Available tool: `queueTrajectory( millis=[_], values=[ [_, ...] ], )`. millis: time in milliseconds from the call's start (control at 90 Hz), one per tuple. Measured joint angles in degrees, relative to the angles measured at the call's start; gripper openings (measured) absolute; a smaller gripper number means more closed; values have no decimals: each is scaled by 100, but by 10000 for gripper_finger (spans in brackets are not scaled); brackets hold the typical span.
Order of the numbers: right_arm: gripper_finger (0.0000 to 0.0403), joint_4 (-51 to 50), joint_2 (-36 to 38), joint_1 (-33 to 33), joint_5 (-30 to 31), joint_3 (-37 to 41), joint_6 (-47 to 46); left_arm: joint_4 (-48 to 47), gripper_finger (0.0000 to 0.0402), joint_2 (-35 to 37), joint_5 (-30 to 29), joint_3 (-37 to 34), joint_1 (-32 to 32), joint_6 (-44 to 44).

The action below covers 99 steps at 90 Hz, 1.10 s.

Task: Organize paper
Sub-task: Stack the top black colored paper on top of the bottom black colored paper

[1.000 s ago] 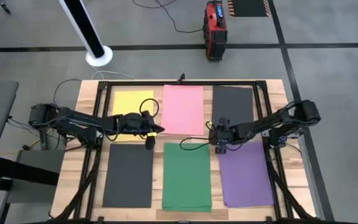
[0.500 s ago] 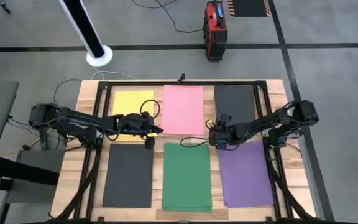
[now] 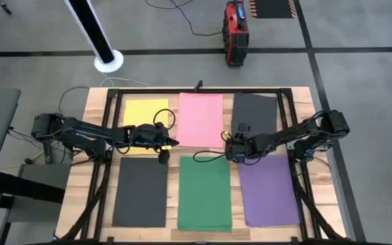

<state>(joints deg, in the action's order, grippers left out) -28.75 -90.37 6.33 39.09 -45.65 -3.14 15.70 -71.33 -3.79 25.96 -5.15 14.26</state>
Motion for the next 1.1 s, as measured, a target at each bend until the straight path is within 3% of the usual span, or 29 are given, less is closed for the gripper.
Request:
queueTrajectory(
  millis=[256,378,544,789,1100],
  values=[
    [1,43,182,-11,-34,-2,0,-7,0,0,-477,23,-136,-341],
    [0,44,559,-33,-45,-2,-4,140,0,-2,39,224,-449,-1183],
    [0,-1,1103,-133,-55,-4,6,205,0,-131,265,785,-821,-2395],
    [0,-292,1362,-243,-65,-4,20,10,31,-1592,879,2221,-872,-3809],
    [0,-296,1381,-240,-94,-4,-90,-735,98,-3489,1216,4121,-872,-4041]
  ],
)
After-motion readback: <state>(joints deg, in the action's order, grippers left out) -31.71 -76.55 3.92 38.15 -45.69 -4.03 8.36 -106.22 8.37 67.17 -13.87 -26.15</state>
